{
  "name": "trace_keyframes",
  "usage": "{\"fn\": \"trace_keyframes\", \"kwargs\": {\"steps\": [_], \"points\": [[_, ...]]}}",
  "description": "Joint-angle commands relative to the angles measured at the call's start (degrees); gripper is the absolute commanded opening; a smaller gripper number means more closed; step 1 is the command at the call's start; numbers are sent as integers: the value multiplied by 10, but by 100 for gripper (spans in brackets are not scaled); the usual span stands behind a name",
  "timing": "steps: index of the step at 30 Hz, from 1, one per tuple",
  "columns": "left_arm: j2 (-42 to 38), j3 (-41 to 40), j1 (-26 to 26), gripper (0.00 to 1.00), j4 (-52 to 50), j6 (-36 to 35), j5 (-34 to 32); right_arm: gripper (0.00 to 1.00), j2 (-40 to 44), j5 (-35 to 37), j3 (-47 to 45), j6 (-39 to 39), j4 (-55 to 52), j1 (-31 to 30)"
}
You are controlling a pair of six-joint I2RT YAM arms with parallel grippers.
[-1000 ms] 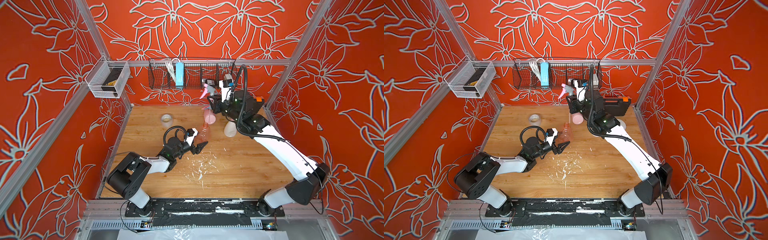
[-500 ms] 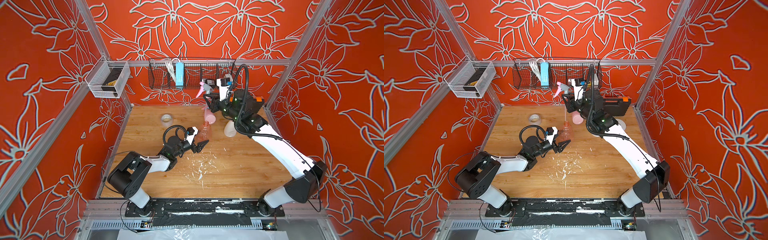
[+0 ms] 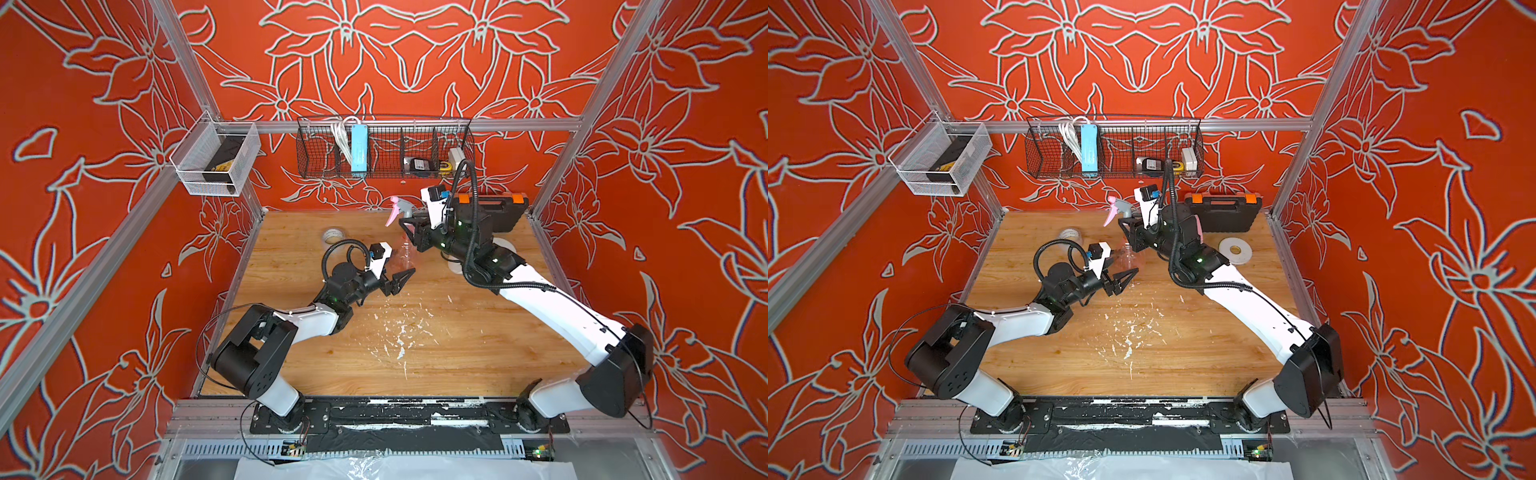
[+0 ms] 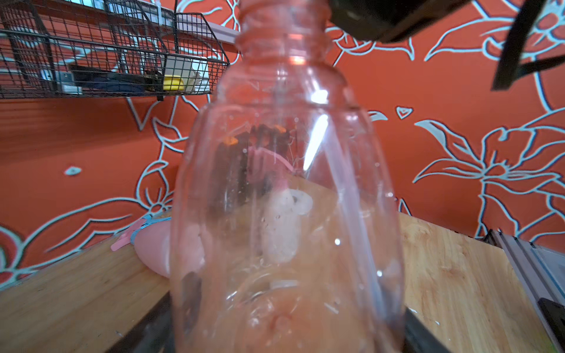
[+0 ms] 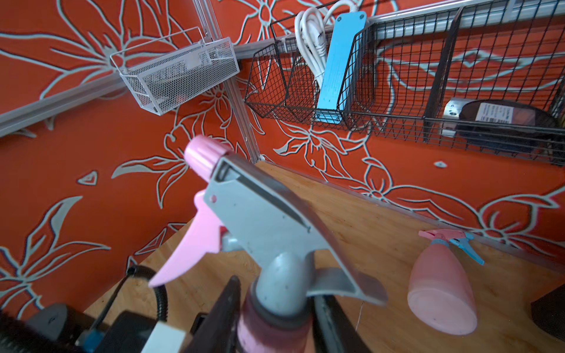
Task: Attach spray nozzles to spray bottles
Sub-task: Insert the spray nozzle into the spray bottle.
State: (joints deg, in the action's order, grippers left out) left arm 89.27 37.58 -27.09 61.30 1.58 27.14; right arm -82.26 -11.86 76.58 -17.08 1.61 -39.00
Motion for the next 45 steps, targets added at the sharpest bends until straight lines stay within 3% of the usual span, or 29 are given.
{"fn": "trace_keyframes", "kwargs": {"steps": [1,2,6,9,13,17,28,34,45], "points": [[-22,17,10,54,0,-6,12,62,34,2,-12,17,2,-6],[-25,18,12,54,-5,-14,10,70,41,5,-15,21,-10,-6],[-31,16,14,54,-23,-43,10,84,56,4,17,55,-101,3],[-37,7,14,54,-24,-54,19,95,39,-49,90,86,-191,27],[-44,7,14,54,-40,-59,36,97,-33,-147,217,94,-297,66],[-48,7,14,54,-44,-62,39,96,-86,-195,281,82,-334,74],[-59,3,15,54,-61,-69,35,50,-138,-236,329,67,-367,74],[-51,7,16,54,-60,-60,39,13,-108,-227,288,68,-337,71],[-60,28,25,54,-77,-27,87,0,-56,-191,212,124,-305,55]]}}
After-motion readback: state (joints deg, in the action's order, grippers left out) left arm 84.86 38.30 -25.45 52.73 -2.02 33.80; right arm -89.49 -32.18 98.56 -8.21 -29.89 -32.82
